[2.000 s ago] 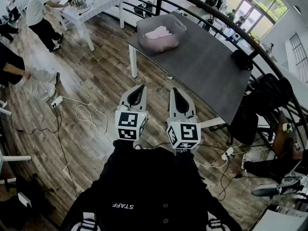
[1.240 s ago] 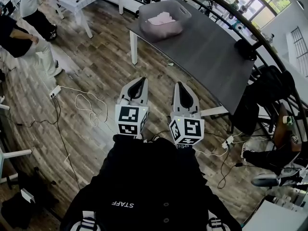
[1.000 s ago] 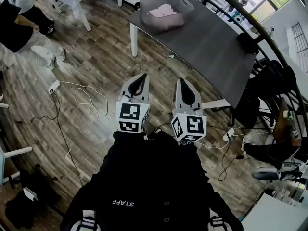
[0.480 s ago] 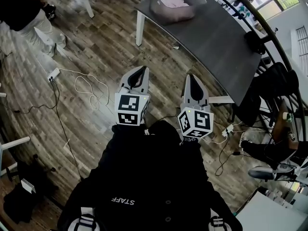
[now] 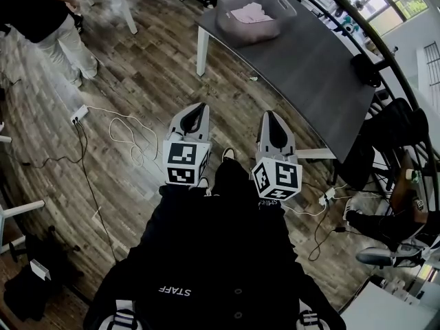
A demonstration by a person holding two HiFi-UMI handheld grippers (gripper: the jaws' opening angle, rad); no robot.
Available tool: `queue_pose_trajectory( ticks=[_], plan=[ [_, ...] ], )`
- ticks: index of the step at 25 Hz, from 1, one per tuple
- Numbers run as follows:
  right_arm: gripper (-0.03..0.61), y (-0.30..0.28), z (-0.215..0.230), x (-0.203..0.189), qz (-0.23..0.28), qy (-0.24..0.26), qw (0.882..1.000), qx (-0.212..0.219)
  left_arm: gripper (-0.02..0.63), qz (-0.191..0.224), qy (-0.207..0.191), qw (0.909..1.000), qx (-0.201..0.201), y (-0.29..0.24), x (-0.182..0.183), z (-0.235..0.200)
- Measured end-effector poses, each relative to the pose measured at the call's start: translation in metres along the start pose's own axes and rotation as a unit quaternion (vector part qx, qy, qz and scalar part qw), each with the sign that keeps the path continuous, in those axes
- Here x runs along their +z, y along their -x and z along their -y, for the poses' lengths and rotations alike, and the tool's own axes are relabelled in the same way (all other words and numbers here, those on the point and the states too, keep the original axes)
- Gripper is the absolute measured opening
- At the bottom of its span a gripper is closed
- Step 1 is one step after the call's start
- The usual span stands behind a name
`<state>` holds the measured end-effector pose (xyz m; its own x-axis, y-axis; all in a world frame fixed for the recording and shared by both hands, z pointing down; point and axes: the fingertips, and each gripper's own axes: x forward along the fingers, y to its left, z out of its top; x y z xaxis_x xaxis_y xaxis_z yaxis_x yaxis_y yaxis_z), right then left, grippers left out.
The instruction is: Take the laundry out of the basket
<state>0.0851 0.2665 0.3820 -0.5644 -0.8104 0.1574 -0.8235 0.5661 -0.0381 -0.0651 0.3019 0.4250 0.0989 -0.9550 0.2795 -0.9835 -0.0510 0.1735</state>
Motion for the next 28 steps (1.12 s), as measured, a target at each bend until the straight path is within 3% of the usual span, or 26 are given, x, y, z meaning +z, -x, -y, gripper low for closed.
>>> queue_pose_trajectory(
  ticks=[9,18,28],
  plan=[
    [0.015,-0.077,0.040,-0.004,0.012,-0.015,1.000,0.012,-0.003,-0.011,0.003,0.9997,0.022,-0.080,0.000,-0.019],
    [0.015,-0.223,0.104,0.027,0.024,-0.020,0.999,0.040,-0.003,-0.005,-0.016,0.9992,0.037,-0.224,0.061,-0.043],
    [0.015,-0.369,0.189,0.051,0.005,-0.028,0.998,0.059,-0.003,-0.019,-0.021,0.9994,0.021,-0.401,0.117,-0.043]
  ],
)
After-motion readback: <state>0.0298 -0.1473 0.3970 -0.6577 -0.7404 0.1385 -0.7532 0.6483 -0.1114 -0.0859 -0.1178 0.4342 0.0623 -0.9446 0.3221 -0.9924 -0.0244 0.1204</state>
